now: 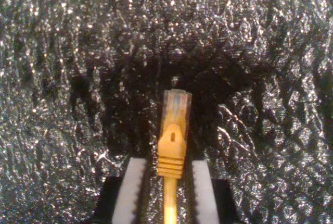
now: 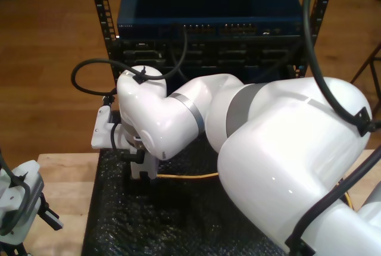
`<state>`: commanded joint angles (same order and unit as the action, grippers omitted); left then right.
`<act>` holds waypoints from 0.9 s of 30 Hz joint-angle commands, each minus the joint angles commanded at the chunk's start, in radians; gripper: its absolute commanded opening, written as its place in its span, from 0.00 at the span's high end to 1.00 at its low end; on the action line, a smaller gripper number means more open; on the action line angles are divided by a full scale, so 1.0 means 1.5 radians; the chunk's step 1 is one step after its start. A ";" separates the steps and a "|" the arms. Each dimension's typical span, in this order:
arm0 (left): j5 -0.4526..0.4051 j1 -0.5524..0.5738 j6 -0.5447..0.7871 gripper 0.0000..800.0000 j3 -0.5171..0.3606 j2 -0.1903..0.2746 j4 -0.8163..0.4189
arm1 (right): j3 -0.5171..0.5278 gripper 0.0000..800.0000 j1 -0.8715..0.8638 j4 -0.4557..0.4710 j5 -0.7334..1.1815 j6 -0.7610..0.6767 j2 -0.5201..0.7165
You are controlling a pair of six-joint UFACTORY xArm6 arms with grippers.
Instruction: Grab the cable and plug it in
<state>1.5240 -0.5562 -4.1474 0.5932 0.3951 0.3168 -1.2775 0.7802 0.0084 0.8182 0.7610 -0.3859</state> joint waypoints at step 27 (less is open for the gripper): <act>0.006 0.001 0.000 0.00 0.003 -0.001 0.008 | 0.005 0.99 -0.018 -0.008 0.041 0.060 0.038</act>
<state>1.5332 -0.5547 -4.1474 0.5978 0.3936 0.3291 -1.2699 0.7526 -0.0038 0.8796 0.8516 -0.3291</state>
